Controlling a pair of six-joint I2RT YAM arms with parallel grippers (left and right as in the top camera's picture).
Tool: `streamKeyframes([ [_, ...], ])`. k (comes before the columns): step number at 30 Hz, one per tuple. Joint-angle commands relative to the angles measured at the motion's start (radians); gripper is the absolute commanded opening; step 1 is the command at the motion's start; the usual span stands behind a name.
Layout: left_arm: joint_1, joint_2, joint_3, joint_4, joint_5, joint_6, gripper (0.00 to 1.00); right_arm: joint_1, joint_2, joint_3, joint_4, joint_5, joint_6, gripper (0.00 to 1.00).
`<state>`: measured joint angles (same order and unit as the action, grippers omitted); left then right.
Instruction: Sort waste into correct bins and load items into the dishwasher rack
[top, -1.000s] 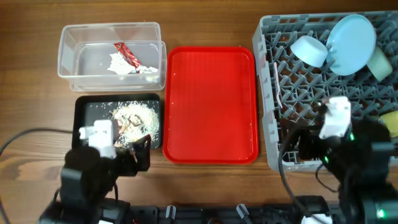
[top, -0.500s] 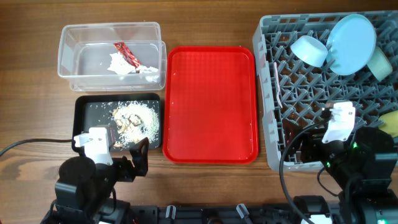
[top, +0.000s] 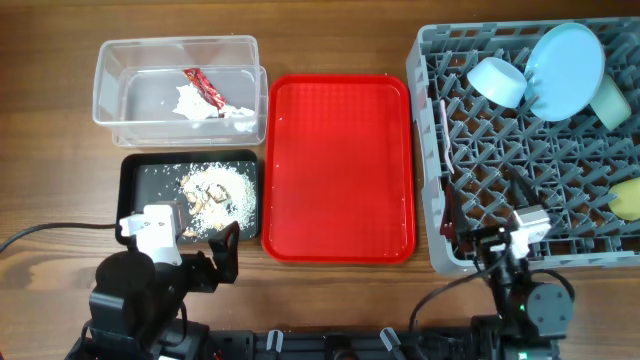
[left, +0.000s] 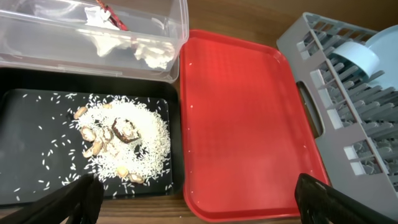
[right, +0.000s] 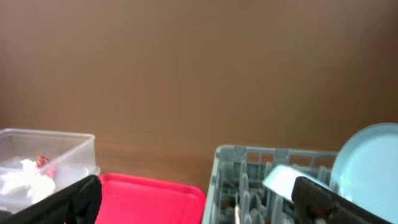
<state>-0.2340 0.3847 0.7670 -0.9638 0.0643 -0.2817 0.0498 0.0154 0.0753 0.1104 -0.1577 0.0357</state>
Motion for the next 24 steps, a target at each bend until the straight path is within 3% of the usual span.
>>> streamKeyframes([
  [1,-0.004,-0.005,-0.005,0.002,-0.013,0.013,1.0,0.005,-0.013,-0.07,-0.003,0.068,-0.01,1.0],
  [3,-0.004,-0.005,-0.005,0.002,-0.013,0.013,1.0,0.005,-0.013,-0.07,-0.108,0.068,-0.009,1.0],
  [24,0.031,-0.007,-0.007,-0.019,-0.014,0.013,1.0,0.004,0.002,-0.07,-0.106,0.072,-0.01,1.0],
])
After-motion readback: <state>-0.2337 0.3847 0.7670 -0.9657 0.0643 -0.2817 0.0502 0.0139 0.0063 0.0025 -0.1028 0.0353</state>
